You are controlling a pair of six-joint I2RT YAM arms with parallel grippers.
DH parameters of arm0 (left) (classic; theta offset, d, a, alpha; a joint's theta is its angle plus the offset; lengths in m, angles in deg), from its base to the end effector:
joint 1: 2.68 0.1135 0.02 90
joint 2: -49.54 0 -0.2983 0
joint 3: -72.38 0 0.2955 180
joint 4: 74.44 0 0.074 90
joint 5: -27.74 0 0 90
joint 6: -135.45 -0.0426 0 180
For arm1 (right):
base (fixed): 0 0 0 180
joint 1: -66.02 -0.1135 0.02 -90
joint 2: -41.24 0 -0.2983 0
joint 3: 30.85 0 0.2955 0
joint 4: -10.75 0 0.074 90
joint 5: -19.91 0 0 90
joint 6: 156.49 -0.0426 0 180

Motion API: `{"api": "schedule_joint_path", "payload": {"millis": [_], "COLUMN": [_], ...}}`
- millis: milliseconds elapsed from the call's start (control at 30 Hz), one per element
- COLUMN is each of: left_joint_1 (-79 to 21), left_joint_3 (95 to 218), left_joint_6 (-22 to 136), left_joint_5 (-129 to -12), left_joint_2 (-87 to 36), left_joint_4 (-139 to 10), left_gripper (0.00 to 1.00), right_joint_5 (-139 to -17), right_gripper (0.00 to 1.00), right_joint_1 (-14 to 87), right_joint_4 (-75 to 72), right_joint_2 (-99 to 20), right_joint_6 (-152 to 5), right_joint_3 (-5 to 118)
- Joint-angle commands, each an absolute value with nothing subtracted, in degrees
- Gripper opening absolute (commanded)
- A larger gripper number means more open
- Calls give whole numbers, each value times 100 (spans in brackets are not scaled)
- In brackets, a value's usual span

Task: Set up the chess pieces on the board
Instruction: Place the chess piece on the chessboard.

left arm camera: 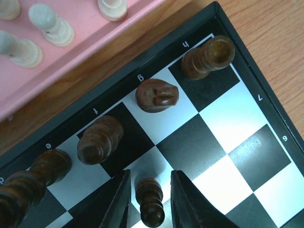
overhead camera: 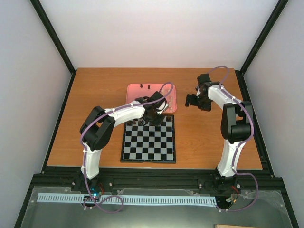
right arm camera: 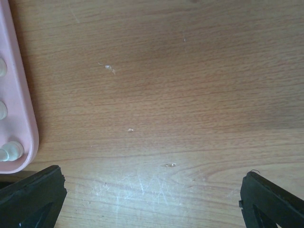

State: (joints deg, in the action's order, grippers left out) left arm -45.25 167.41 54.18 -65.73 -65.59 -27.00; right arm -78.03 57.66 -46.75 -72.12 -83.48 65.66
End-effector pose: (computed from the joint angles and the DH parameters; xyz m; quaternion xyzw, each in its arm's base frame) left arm 0.3434 -0.3190 0.1743 0.2910 0.9362 -0.1110 0.1626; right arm 0.4468 0.0716 0.1898 0.0650 0.9862 0.0967 0.1175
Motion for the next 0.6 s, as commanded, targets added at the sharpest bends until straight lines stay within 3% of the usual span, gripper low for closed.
{"api": "schedule_joint_path", "payload": {"millis": [0, 300, 567], "left_joint_1": [-4576, -4425, -3335], "left_joint_3": [17103, 18082, 19231], "left_joint_6": [5375, 5493, 5889], "left_joint_5": [-6590, -6716, -6981], "left_joint_2": [-6353, -6096, -6392], "left_joint_4": [-2591, -2002, -1710], "left_gripper": [28, 39, 46], "right_joint_5": [-7728, -7539, -7543], "right_gripper": [100, 100, 100], "right_joint_1": [5750, 5765, 5809], "right_joint_4": [-4808, -5091, -5300], "right_joint_2": [-7149, -7064, -7216], "right_joint_6": [-8320, -8334, -8344], "right_joint_3": [6783, 7483, 8084]}}
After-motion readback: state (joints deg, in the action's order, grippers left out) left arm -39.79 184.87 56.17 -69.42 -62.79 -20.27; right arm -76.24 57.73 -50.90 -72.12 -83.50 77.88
